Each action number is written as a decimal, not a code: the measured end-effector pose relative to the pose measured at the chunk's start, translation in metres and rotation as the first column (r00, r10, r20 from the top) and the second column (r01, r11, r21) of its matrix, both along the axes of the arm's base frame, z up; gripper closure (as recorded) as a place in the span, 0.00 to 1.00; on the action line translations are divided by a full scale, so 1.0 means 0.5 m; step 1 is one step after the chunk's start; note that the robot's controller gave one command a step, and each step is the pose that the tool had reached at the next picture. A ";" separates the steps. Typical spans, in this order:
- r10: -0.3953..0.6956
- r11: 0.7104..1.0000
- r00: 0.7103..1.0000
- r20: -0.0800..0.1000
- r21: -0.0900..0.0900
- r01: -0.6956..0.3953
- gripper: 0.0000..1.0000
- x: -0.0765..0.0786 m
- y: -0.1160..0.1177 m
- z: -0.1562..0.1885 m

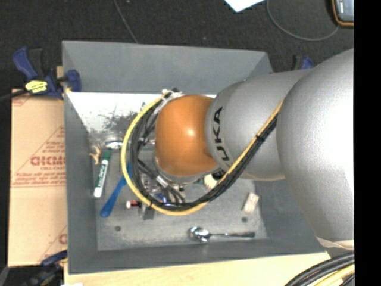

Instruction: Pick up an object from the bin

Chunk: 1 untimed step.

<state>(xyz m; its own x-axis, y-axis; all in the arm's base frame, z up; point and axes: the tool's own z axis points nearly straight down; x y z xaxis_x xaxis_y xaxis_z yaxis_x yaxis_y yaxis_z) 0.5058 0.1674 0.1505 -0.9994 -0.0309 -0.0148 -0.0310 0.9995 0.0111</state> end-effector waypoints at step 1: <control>-0.011 1.000 1.000 -0.013 -0.003 0.011 1.00 0.015 -0.009 0.031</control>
Offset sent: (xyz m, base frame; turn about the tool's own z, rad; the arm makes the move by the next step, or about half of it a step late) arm -0.0174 -0.0206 -0.0166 0.0460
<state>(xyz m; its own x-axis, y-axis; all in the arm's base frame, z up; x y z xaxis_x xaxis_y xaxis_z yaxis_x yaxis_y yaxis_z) 0.5135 0.1630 0.1661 -0.9998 -0.0196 -0.0014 -0.0196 0.9998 0.0090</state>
